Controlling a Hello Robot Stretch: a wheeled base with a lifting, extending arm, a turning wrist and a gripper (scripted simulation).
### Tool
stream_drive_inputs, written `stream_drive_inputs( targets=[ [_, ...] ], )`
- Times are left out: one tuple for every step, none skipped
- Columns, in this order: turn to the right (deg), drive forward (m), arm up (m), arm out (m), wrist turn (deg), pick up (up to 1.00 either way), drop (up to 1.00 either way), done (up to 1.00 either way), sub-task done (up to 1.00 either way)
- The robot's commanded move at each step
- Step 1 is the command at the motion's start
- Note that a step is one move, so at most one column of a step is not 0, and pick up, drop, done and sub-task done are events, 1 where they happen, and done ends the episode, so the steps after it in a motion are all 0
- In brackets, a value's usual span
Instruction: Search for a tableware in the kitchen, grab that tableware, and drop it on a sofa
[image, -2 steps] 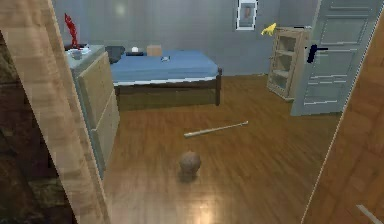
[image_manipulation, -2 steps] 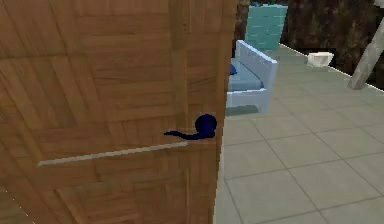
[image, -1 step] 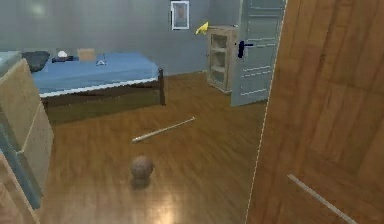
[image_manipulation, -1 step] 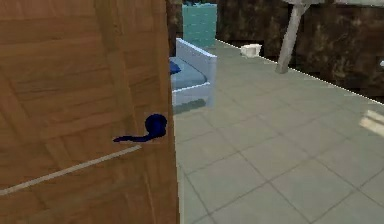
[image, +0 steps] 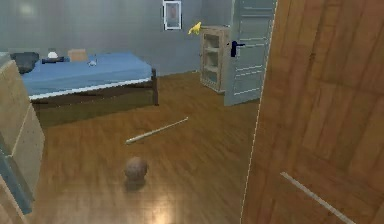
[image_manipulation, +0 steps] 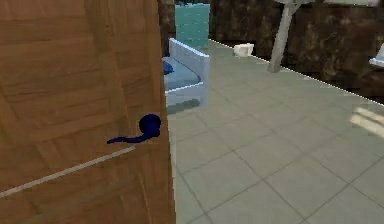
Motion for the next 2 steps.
stream_drive_inputs(
  targets=[
    [0.0,1.00,0.00,0.00,0.0,0.00,0.00,0.00,0.00],
    [-3.0,0.00,0.00,0.00,0.0,0.00,0.00,0.00,0.00]
  ],
)
